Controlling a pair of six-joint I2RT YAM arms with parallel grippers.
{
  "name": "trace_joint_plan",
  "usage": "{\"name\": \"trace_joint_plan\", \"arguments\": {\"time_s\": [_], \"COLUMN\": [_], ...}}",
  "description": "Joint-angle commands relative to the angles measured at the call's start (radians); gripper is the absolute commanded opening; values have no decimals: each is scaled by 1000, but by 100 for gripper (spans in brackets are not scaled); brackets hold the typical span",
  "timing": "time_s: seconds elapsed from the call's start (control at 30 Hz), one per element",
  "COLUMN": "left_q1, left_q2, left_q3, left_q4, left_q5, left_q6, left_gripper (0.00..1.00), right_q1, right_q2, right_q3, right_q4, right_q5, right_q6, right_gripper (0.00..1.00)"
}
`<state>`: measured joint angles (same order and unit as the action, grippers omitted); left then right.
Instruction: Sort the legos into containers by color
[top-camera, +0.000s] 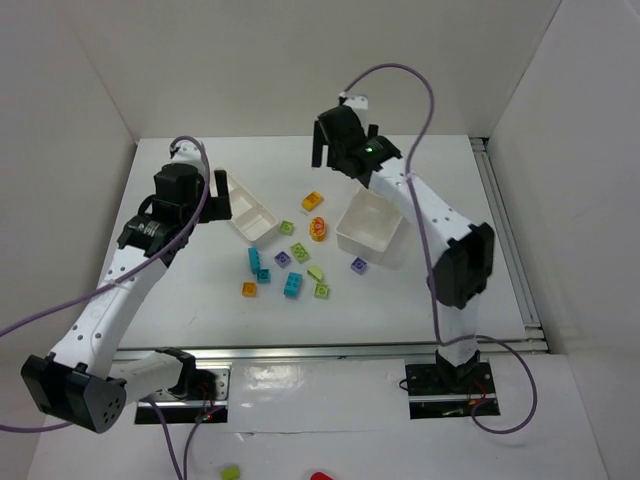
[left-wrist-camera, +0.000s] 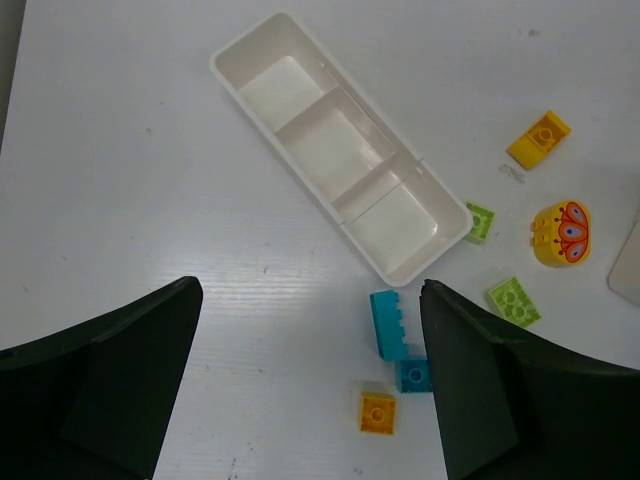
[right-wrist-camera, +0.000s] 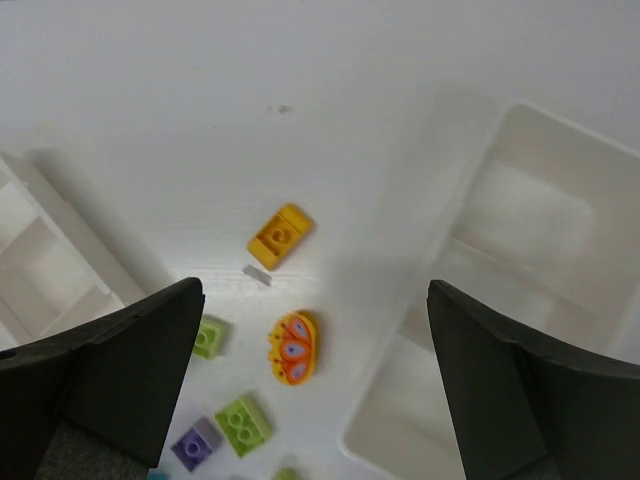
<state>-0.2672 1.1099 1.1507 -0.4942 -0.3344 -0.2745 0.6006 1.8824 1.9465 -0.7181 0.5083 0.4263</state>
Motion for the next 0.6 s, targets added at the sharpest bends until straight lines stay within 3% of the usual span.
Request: {"name": "trace_joint_plan", "arguments": {"time_s": [0.0, 0.23, 0.57], "left_q1": [-4, -4, -4], "left_q2": [45, 77, 107], "left_q3": [99, 118, 89], "left_q4": [-110, -176, -198], "left_q5": [12, 43, 66], "left_q6": [-35, -68, -100], "left_gripper": [99, 99, 99], "right_q1": [11, 1, 10], "right_q2": [188, 475, 610], "right_q3": [178, 328, 371], "right_q4": [-4, 38, 29], "right_q5": [-115, -231, -212], "right_q6": [-52, 6, 98], "right_gripper": [100, 97, 93]}}
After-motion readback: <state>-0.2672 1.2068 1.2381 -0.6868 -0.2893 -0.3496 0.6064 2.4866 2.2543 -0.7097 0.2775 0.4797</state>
